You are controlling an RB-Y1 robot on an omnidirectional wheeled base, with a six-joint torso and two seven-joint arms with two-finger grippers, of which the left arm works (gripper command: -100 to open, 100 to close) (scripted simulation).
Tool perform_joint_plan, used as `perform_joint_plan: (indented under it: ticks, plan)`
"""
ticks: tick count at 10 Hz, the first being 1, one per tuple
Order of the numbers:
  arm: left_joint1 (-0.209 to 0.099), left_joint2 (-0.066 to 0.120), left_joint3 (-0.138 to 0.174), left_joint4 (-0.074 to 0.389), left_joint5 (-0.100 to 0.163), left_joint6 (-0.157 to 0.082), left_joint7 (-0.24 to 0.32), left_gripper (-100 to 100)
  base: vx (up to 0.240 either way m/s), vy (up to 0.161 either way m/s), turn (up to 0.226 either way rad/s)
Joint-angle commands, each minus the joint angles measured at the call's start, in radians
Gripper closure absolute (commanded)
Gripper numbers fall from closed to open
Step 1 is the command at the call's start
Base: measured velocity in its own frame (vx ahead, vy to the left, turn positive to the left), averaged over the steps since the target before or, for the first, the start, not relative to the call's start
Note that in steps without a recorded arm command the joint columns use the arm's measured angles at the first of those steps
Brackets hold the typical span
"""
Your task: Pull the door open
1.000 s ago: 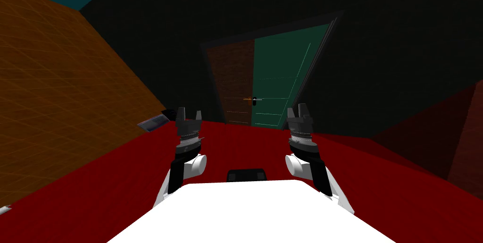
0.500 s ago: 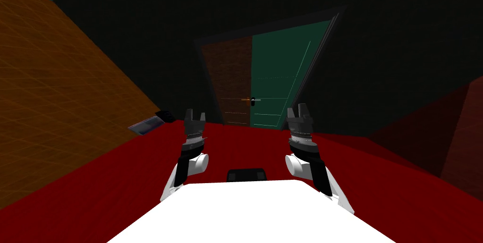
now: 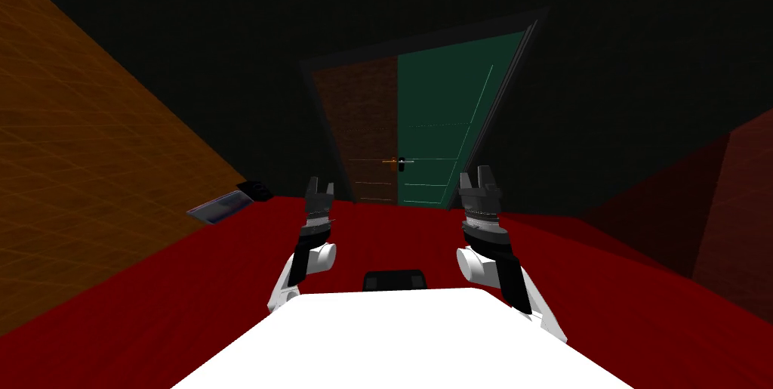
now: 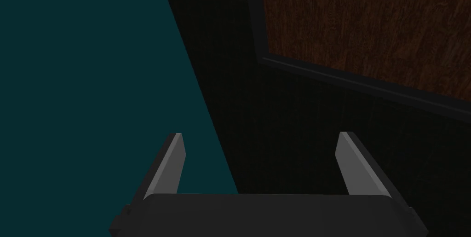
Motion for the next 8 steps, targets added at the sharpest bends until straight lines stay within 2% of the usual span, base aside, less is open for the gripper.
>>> perform_joint_plan:
  ticks: [1,8]
  plan:
    - [-0.016,0.012,0.006,0.032,0.005,0.011,0.003,-100,0.097,-0.048,-0.063]
    - [-0.101,0.051,0.021,0.215,0.019,0.034,0.009,-100,0.101,-0.048,-0.07]
